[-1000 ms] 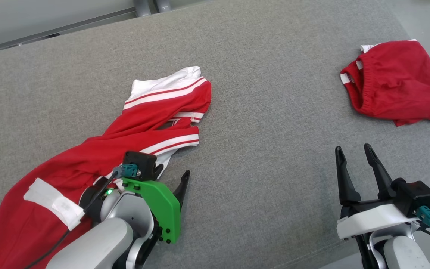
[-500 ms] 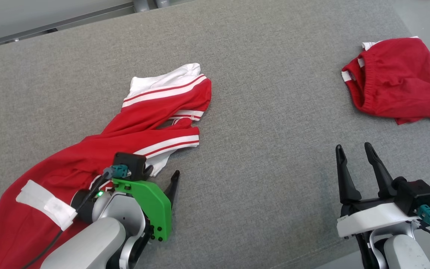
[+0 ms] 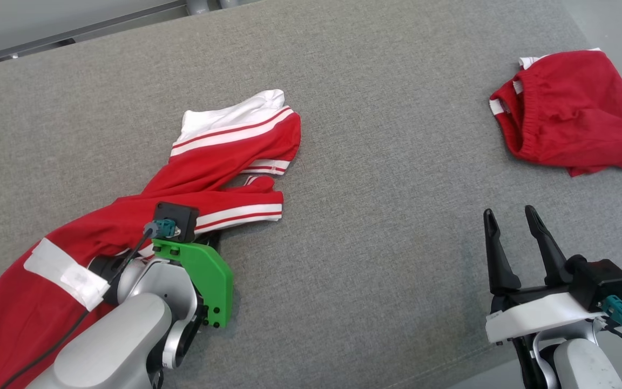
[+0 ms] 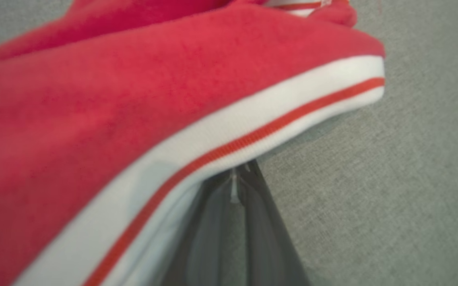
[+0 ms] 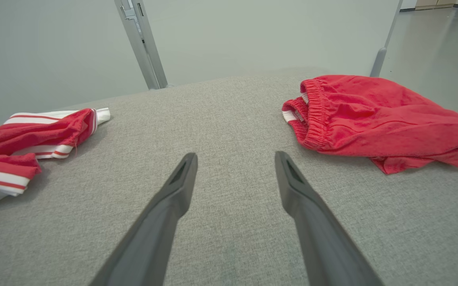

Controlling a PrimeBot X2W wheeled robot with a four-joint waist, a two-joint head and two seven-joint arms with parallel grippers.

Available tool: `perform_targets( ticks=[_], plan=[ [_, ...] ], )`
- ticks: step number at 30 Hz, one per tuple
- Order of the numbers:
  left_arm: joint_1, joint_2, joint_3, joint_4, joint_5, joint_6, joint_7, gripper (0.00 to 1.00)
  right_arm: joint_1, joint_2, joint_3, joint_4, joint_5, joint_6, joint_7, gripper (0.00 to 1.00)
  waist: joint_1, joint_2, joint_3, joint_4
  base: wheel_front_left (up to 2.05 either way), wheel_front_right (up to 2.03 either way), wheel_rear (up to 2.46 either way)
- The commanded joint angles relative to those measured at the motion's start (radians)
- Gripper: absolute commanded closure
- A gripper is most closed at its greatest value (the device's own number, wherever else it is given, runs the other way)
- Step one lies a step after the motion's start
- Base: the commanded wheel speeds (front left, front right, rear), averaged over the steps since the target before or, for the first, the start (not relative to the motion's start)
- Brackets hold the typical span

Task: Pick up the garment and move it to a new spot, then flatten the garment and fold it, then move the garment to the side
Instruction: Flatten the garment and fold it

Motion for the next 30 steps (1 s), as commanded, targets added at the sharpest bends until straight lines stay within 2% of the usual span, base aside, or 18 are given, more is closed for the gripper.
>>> perform_targets(
  ticks=[1,6,10,11,13,18,21,24,25,26,27,28,30],
  plan=[
    [0.013,0.001,-0.022,0.033,0.002,-0.008,0.025,1.00,-0.009,-0.002,-0.001,0.002,0.009,0.000,-0.003,0.00,0.0000,0.0116,0.001,-0.003,0.00,0.00,0.00],
    [0.017,-0.002,-0.036,0.023,-0.010,-0.033,0.034,1.00,-0.004,-0.002,-0.006,0.004,0.014,0.000,-0.003,0.00,0.0000,0.0116,-0.002,-0.005,0.00,0.00,0.00],
    [0.005,-0.010,-0.053,-0.137,-0.031,-0.083,0.071,1.00,0.017,-0.002,-0.022,0.004,0.012,0.000,-0.003,0.00,0.0000,0.0116,-0.013,0.011,0.00,0.00,0.00],
    [0.005,-0.010,-0.053,-0.137,-0.031,-0.083,0.071,1.00,0.017,-0.002,-0.022,0.004,0.012,0.000,-0.003,0.00,0.0000,0.0116,-0.013,0.011,0.00,0.00,0.00],
    [-0.016,0.000,-0.059,-0.240,-0.042,-0.100,0.112,1.00,0.023,-0.001,-0.023,0.007,0.005,0.000,-0.003,0.00,0.0000,0.0116,-0.021,0.025,0.00,0.00,0.00],
    [-0.049,-0.037,-0.078,-0.410,-0.085,-0.095,0.200,1.00,0.009,-0.002,-0.011,0.005,0.001,0.000,-0.003,0.00,0.0000,0.0116,-0.033,0.051,0.00,0.00,0.00],
    [-0.069,-0.066,-0.085,-0.392,-0.095,-0.083,0.231,1.00,-0.003,-0.002,-0.002,0.008,-0.001,0.000,-0.003,0.00,0.0000,0.0116,-0.034,0.054,0.00,0.00,0.00],
    [-0.072,-0.112,-0.098,-0.315,-0.093,-0.082,0.237,1.00,-0.011,-0.002,0.007,0.010,0.000,0.000,-0.003,0.00,0.0000,0.0116,-0.035,0.051,0.00,0.00,0.00],
    [-0.071,-0.129,-0.095,-0.286,-0.092,-0.078,0.222,0.93,-0.012,-0.002,0.008,0.010,0.001,0.000,-0.003,0.00,0.0000,0.0116,-0.034,0.048,0.00,0.00,0.00],
    [-0.076,-0.137,-0.103,-0.257,-0.076,-0.079,0.214,0.80,-0.011,-0.002,0.009,0.011,0.003,0.000,-0.003,0.00,0.0000,0.0116,-0.034,0.044,0.00,0.00,0.00],
    [-0.075,-0.148,-0.111,-0.230,-0.072,-0.086,0.206,0.59,-0.008,-0.002,0.009,0.012,0.005,0.000,-0.003,0.00,0.0000,0.0116,-0.033,0.041,0.00,0.00,0.00],
    [-0.067,-0.164,-0.112,-0.213,-0.078,-0.089,0.194,0.01,-0.004,-0.002,0.007,0.012,0.007,0.000,-0.003,0.00,0.0000,0.0116,-0.032,0.038,0.00,0.00,0.00],
    [-0.057,-0.180,-0.107,-0.184,-0.075,-0.092,0.166,0.00,0.006,-0.002,0.005,0.015,0.010,0.000,-0.003,0.00,0.0000,0.0116,-0.032,0.035,0.00,0.00,0.00]
  ],
)
